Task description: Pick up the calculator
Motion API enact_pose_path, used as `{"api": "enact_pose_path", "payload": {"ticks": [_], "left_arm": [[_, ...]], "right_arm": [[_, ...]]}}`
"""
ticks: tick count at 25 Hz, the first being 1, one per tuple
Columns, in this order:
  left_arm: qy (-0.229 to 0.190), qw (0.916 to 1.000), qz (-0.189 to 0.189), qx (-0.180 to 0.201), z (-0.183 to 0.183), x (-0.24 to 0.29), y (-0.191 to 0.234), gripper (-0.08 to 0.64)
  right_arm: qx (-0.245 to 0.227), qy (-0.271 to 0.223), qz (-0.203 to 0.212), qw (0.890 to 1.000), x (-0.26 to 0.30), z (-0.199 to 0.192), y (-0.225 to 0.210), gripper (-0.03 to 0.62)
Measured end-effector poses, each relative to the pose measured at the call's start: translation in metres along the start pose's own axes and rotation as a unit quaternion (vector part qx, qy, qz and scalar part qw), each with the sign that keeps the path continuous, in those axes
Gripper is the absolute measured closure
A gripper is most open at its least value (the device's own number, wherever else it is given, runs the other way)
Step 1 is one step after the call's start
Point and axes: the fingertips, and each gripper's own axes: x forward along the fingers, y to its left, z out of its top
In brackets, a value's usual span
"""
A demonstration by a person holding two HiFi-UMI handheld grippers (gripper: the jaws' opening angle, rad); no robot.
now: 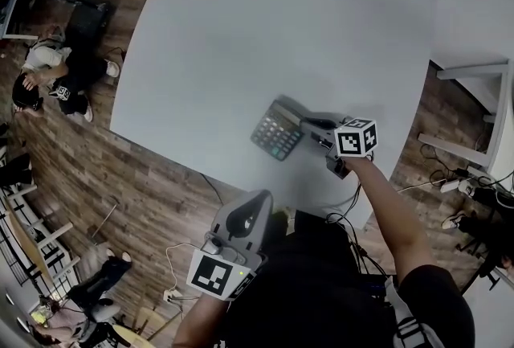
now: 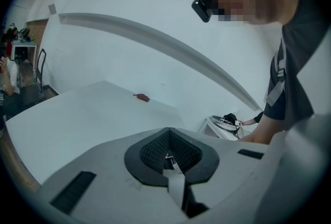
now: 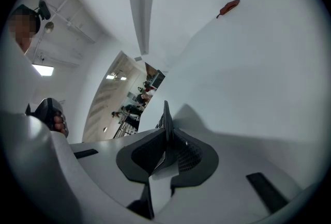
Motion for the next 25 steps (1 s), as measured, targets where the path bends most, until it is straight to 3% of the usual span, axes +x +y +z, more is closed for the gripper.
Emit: {"api": "enact_pose_path", "payload": {"ticks": [12, 25], "left_arm": [[-0.013, 0.9998, 0.001, 0.011, -0.004, -0.019, 0.004, 0.555], [-0.057, 0.9978, -0.021, 0.029, -0.002, -0.066, -0.012, 0.554]], "right_arm": [[0.03, -0.044, 0.026, 0.998, -0.019, 0.025, 0.026, 0.537], [0.01, -0.123, 0.064, 0.99, -0.086, 0.041, 0.147, 0.537]]}}
